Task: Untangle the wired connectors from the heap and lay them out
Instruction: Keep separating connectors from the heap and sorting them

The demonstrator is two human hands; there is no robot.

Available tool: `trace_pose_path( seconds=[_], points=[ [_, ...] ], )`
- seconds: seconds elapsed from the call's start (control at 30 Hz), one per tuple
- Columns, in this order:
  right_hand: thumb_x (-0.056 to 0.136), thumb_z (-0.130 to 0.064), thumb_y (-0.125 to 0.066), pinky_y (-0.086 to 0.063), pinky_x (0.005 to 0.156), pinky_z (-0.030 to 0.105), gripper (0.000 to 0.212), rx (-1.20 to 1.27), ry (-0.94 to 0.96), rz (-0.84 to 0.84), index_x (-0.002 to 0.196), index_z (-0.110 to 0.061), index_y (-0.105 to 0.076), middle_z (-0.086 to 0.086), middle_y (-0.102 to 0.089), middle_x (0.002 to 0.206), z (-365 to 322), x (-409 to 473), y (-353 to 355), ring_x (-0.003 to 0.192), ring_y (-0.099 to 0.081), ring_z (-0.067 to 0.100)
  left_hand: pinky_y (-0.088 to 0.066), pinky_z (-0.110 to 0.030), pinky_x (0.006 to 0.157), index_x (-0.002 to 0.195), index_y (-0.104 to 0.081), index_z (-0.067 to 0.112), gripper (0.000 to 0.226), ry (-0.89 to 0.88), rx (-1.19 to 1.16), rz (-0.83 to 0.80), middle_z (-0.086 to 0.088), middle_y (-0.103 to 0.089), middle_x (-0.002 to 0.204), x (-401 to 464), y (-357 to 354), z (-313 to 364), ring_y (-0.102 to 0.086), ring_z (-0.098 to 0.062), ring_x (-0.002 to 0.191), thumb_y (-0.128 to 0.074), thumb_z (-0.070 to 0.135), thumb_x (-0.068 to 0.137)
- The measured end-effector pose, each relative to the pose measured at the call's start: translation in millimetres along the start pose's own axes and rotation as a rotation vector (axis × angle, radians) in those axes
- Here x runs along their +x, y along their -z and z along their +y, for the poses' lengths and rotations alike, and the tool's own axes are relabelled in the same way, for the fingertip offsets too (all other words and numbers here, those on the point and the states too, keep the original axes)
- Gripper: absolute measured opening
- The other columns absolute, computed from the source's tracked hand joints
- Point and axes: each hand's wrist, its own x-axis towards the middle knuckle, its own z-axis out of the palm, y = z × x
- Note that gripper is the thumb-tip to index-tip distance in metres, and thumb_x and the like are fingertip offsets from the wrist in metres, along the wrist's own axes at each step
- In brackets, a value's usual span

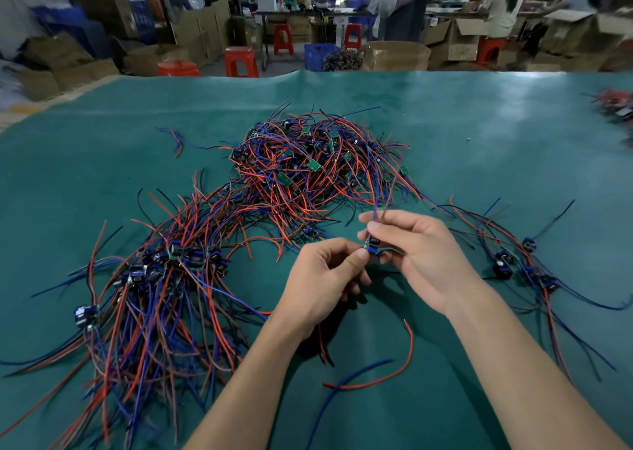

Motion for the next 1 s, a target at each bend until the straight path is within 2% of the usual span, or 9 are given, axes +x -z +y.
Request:
trace_pose_path(
  seconds=[0.2,0.27,0.4,0.47,0.53,0.67,0.77,0.87,1.0],
  points=[
    [0.07,-0.022,-0.079,-0.047,0.054,0.019,0.018,-0.014,0.035,-0.022,0.082,-0.008,-0.081,0.006,-0.072,0.083,-0.6,1.4,5.6,0.069,-0.062,0.014,-0.036,-0.016,0.042,0.086,-0.068,0.007,0.02,0.035,0.0,0.016,0.001,-0.061,0.056,0.2,0.0,1.4,-0.048,-0.008,0.045,-0.059,0.018,0.1],
    [0.076,-0.016,-0.081,-0.048,0.053,0.02,0.005,-0.118,0.101,0.03,0.077,-0.011,-0.081,0.005,-0.072,0.08,1.5,2.3,7.3,0.068,-0.062,0.012,-0.034,-0.015,0.042,0.089,-0.066,-0.001,0.024,0.051,0.01,0.01,0.001,-0.06,0.054,0.2,0.5,1.1,-0.046,-0.008,0.044,-0.059,0.019,0.1],
    [0.085,-0.013,-0.08,-0.05,0.052,0.022,0.016,-0.434,0.258,0.196,0.074,-0.025,-0.081,0.002,-0.073,0.069,5.4,5.8,13.0,0.06,-0.061,0.01,-0.035,-0.016,0.045,0.087,-0.068,0.0,0.023,0.05,0.049,-0.013,0.0,-0.059,0.053,0.9,1.1,1.9,-0.045,-0.011,0.044,-0.058,0.018,0.1],
    [0.08,-0.027,-0.08,-0.051,0.054,0.03,0.006,-0.485,0.324,0.291,0.074,-0.029,-0.079,0.006,-0.072,0.07,3.9,7.1,17.6,0.058,-0.06,0.012,-0.035,-0.016,0.044,0.086,-0.069,0.004,0.022,0.042,0.057,-0.022,0.0,-0.058,0.053,0.9,1.3,2.7,-0.045,-0.011,0.043,-0.059,0.017,0.1],
    [0.076,-0.042,-0.075,-0.056,0.058,0.043,0.013,-0.517,0.368,0.399,0.077,-0.029,-0.077,0.008,-0.071,0.072,1.4,8.3,25.1,0.057,-0.059,0.016,-0.034,-0.014,0.044,0.086,-0.069,0.002,0.021,0.041,0.068,-0.032,0.001,-0.059,0.052,0.8,2.4,2.6,-0.044,-0.01,0.042,-0.059,0.015,0.1],
    [0.08,-0.045,-0.07,-0.057,0.068,0.054,0.016,-0.596,0.453,0.625,0.084,-0.029,-0.074,-0.006,-0.071,0.067,-6.7,8.4,45.0,0.063,-0.065,0.021,-0.033,-0.012,0.043,0.086,-0.069,0.004,0.02,0.038,0.071,-0.057,0.002,-0.059,0.052,1.0,3.5,2.4,-0.044,-0.008,0.041,-0.059,0.015,0.099],
    [0.083,-0.039,-0.073,-0.06,0.067,0.047,0.008,-0.504,0.474,0.769,0.078,-0.034,-0.075,-0.008,-0.07,0.067,-11.2,7.7,56.6,0.063,-0.066,0.015,-0.033,-0.011,0.043,0.083,-0.07,0.01,0.021,0.031,0.069,-0.071,0.001,-0.059,0.053,0.5,3.6,3.3,-0.045,-0.007,0.041,-0.059,0.015,0.099],
    [0.087,-0.017,-0.075,-0.052,0.054,0.025,0.02,-0.225,0.461,0.783,0.07,-0.027,-0.077,-0.007,-0.071,0.068,-11.3,8.8,57.1,0.057,-0.061,0.008,-0.033,-0.012,0.043,0.086,-0.069,0.008,0.019,0.038,0.077,-0.064,0.002,-0.06,0.053,0.9,0.9,2.8,-0.045,-0.007,0.041,-0.058,0.015,0.1],
    [0.095,-0.011,-0.067,-0.048,0.049,0.022,0.019,0.046,0.408,0.868,0.077,-0.017,-0.069,-0.003,-0.07,0.064,-15.3,8.7,53.5,0.053,-0.059,0.009,-0.035,-0.015,0.042,0.088,-0.066,0.008,0.02,0.042,0.044,0.012,0.002,-0.061,0.057,0.5,-0.5,3.6,-0.049,-0.007,0.043,-0.053,0.014,0.102]
  ],
)
